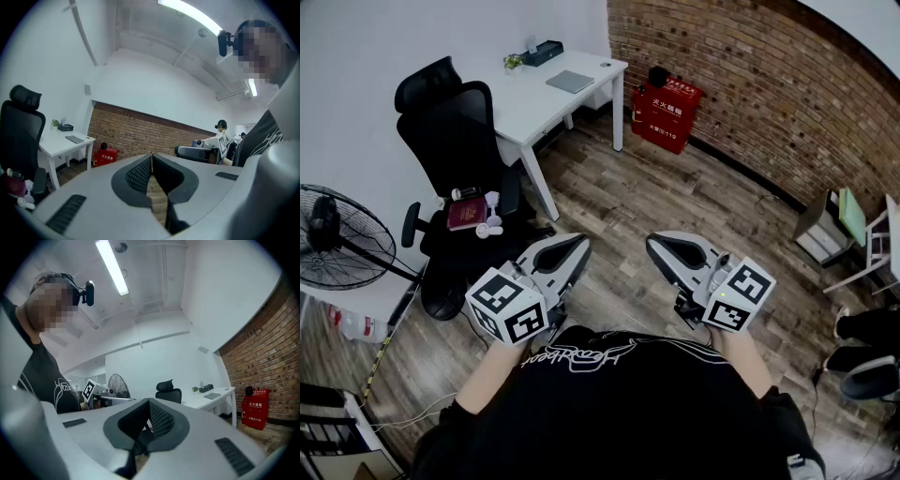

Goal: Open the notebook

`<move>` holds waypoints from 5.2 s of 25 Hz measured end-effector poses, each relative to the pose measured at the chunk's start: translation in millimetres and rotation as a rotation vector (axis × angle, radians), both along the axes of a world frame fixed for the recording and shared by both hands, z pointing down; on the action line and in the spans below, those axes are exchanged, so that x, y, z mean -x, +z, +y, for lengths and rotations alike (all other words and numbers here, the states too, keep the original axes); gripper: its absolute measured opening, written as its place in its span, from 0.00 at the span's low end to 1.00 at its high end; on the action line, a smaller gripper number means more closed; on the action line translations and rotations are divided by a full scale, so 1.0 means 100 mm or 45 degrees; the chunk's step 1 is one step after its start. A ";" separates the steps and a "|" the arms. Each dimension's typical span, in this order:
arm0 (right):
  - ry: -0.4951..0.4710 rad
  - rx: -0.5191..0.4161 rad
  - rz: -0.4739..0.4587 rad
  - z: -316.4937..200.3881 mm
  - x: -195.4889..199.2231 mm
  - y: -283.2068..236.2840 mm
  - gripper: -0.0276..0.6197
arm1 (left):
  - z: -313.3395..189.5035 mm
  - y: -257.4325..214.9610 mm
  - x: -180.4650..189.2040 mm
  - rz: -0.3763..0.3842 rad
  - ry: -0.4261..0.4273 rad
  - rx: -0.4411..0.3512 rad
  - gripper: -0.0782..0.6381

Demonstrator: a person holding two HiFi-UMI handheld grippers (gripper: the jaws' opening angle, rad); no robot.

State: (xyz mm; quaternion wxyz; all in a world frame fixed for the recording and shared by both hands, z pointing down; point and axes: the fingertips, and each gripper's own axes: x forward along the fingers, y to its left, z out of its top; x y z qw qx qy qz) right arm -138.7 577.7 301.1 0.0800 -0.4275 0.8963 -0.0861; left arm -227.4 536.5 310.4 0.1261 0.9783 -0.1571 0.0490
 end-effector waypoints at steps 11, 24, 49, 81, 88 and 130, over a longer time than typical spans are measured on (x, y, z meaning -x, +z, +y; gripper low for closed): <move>0.042 -0.034 -0.004 0.03 -0.05 -0.04 0.04 | -0.01 -0.04 0.00 -0.020 -0.001 -0.034 0.16; 0.148 0.047 -0.048 -0.37 -0.45 0.25 0.04 | -0.70 0.23 -0.27 -0.016 -0.086 -0.014 0.38; 0.061 0.360 -0.008 -4.56 -0.93 0.87 0.04 | -4.89 1.14 -0.64 -0.151 -0.222 0.181 0.52; -0.359 0.368 0.054 -7.82 -2.77 1.02 0.04 | -7.85 1.36 -2.52 -0.249 -0.628 0.165 0.52; -0.477 0.370 0.079 -8.21 -3.03 1.08 0.04 | -8.24 1.64 -2.87 -0.419 -0.674 0.141 0.52; -0.364 0.593 0.018 -9.00 -3.56 1.77 0.04 | -9.12 3.07 -3.13 -0.949 -0.545 0.163 0.42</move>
